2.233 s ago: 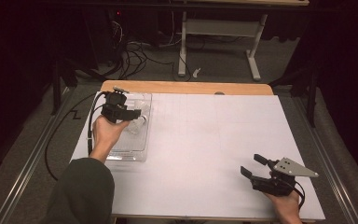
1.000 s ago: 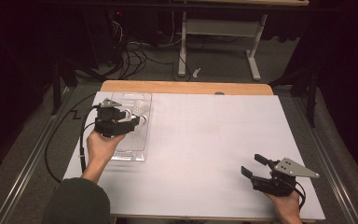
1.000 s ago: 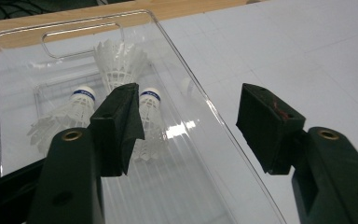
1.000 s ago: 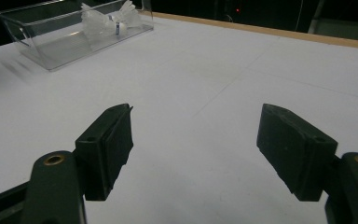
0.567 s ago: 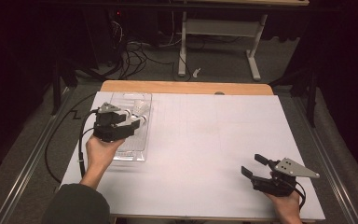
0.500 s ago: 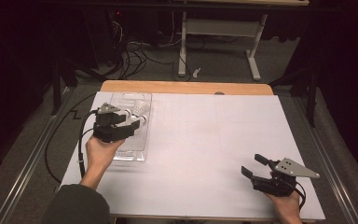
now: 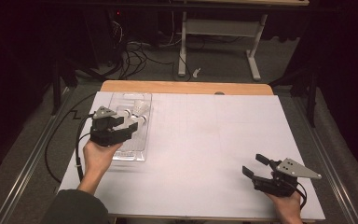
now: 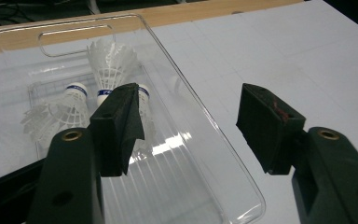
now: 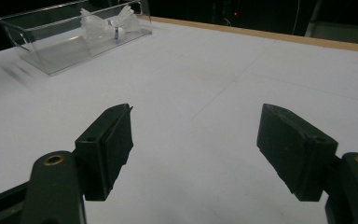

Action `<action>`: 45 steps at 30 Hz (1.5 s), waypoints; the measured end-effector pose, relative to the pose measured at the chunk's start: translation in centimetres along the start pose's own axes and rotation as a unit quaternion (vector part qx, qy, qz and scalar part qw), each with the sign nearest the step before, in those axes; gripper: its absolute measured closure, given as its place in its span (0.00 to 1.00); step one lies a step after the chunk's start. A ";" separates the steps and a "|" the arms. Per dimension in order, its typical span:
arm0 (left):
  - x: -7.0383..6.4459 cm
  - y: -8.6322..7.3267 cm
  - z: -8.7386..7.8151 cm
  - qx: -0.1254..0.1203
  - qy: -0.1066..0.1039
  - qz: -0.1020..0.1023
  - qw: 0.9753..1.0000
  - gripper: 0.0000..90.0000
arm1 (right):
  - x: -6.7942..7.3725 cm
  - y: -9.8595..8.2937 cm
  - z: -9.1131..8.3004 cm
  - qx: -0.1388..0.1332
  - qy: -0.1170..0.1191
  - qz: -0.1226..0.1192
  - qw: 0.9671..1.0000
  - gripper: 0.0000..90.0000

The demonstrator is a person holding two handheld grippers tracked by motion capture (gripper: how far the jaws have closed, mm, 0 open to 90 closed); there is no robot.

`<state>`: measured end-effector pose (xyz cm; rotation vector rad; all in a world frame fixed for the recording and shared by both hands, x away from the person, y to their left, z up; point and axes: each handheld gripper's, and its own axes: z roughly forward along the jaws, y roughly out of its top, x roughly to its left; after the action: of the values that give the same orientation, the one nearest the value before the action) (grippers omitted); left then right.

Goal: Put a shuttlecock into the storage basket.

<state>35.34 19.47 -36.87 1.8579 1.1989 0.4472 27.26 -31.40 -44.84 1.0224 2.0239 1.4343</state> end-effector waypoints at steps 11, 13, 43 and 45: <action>-0.5 -0.7 -0.9 -0.011 -0.002 0.010 1.000 0.44 | -0.2 -0.1 -0.2 -0.004 -0.003 0.004 1.000 0.30; -0.5 -0.8 -1.1 -0.013 -0.002 0.010 1.000 0.44 | -0.3 -0.1 -0.2 -0.005 -0.003 0.005 1.000 0.30; -0.6 -3.7 -3.0 -0.042 -0.004 0.005 0.999 0.43 | -0.5 -0.1 -0.5 -0.008 -0.009 0.008 1.000 0.30; -0.7 -3.8 -3.1 -0.040 -0.002 0.005 0.999 0.43 | -0.4 -0.1 -0.5 -0.008 -0.009 0.007 1.000 0.30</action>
<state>30.76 21.01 -38.12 1.7968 1.1525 0.4902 27.14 -32.05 -44.79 1.0419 1.9930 1.4407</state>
